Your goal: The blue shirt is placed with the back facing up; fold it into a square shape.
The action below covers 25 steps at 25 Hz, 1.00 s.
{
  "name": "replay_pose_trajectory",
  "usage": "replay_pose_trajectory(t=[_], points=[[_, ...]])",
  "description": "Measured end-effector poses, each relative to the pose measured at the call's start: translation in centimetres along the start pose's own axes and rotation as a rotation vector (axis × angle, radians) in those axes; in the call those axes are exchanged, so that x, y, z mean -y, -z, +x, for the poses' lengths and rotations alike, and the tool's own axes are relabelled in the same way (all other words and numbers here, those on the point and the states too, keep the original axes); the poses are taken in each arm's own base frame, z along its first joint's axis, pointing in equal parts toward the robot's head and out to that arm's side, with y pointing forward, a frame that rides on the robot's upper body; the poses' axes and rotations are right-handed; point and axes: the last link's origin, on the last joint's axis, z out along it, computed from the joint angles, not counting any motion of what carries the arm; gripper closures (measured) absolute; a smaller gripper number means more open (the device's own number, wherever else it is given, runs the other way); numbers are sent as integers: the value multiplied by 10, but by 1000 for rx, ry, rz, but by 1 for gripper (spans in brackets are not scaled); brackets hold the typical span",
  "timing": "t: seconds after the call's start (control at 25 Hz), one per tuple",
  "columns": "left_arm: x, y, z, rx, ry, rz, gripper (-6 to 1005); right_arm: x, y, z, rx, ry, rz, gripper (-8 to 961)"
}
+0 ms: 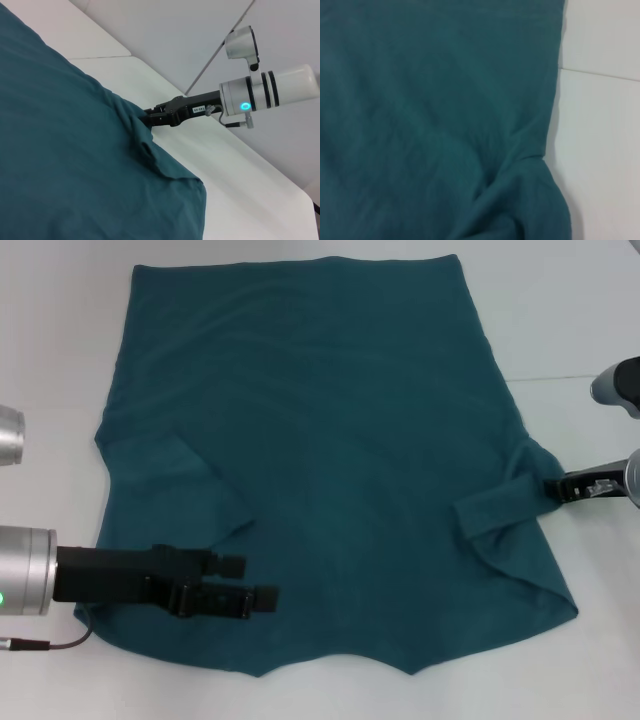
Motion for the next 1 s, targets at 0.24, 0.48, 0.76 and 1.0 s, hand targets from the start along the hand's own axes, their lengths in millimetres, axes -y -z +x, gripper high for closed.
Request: replay_pose_trajectory(t=[0.24, 0.48, 0.76, 1.0], points=[[0, 0, -1, 0, 4, -2, 82, -4, -3, 0, 1, 6, -4, 638], [-1, 0, -3, -1, 9, -3, 83, -8, -2, -6, 18, 8, -9, 854], [-2, -2, -4, -1, 13, -8, 83, -13, 2, -21, 59, -17, -42, 902], [-2, -2, -4, -1, 14, -9, 84, -20, 9, -36, 97, -34, -87, 883]])
